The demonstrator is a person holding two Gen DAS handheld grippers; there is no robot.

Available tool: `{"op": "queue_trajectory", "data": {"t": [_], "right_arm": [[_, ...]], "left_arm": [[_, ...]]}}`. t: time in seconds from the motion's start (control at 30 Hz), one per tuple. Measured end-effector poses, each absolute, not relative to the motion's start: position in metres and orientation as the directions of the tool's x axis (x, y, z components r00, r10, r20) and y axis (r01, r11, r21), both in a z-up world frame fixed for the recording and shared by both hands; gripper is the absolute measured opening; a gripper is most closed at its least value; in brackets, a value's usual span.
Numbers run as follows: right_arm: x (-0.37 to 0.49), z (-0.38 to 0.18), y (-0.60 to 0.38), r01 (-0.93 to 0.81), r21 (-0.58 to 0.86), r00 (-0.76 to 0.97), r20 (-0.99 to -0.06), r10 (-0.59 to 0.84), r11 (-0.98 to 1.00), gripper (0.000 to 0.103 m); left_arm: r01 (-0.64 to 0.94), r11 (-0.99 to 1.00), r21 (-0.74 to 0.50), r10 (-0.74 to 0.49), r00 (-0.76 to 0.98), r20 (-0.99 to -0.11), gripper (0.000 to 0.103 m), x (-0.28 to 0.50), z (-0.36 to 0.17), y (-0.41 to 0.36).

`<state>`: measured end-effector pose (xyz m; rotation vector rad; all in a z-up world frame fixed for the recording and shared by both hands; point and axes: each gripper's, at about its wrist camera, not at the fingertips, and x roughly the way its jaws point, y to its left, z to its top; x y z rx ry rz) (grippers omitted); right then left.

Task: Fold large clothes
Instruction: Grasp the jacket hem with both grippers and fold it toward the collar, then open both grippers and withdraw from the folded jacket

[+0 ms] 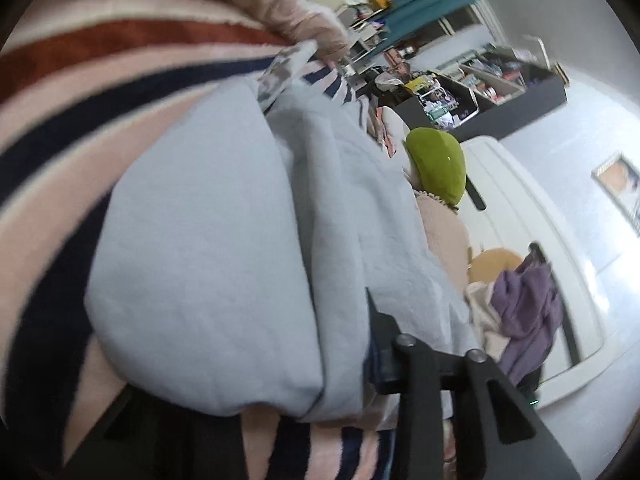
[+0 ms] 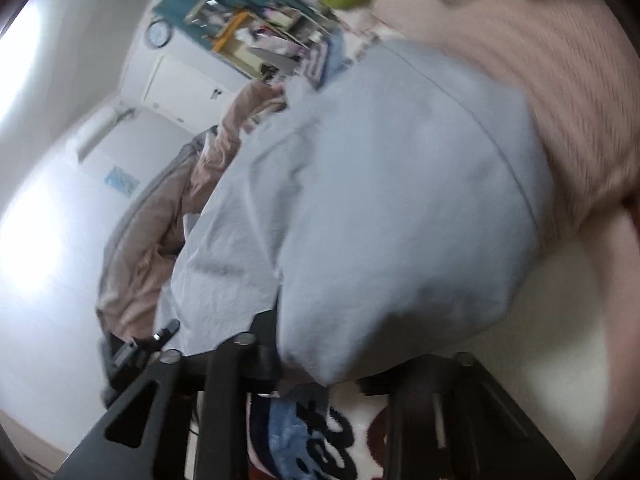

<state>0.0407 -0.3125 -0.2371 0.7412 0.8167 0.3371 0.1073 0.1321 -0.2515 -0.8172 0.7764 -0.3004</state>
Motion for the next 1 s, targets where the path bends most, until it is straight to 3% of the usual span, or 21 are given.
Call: {"op": "queue_trajectory", "data": {"t": [0.47,0.53,0.6,0.7,0.8,0.87,0.93,1.0], "right_arm": [[-0.045,-0.188,-0.319,-0.161,0.670,0.644,-0.485,0.591,0.725,0.012],[-0.060,-0.188,-0.321,-0.165,0.666,0.635,-0.492,0.595,0.727,0.012],[-0.068,-0.194,-0.321,-0.150,0.644,0.620,-0.529,0.579,0.750,0.013],[-0.067,-0.213,-0.326,-0.103,0.656,0.579,-0.571,0.581,0.747,0.023],[-0.079,-0.220,-0.346,-0.078,0.685,0.550,-0.576,0.604,0.724,0.029],[-0.094,-0.210,-0.368,-0.068,0.647,0.561,-0.605,0.565,0.760,0.046],[-0.104,-0.199,-0.383,-0.041,0.585,0.586,-0.643,0.494,0.810,0.050],[-0.115,-0.174,-0.399,-0.038,0.520,0.609,-0.665,0.433,0.853,0.050]], "left_arm": [[0.056,0.738,-0.673,-0.517,0.687,-0.510,0.026,-0.003,-0.214,0.135],[0.059,0.745,-0.664,-0.528,0.661,-0.534,0.030,-0.016,-0.218,0.133],[0.047,0.757,-0.651,-0.523,0.642,-0.561,0.041,-0.023,-0.225,0.135],[-0.018,0.776,-0.631,-0.488,0.616,-0.618,0.057,-0.027,-0.234,0.144],[-0.062,0.767,-0.638,-0.454,0.651,-0.608,0.058,-0.045,-0.228,0.173],[-0.089,0.791,-0.605,-0.401,0.671,-0.623,0.059,-0.056,-0.215,0.193],[-0.106,0.847,-0.521,-0.314,0.691,-0.651,0.062,-0.064,-0.196,0.200],[-0.077,0.857,-0.509,-0.302,0.725,-0.619,0.063,-0.069,-0.174,0.205]]}}
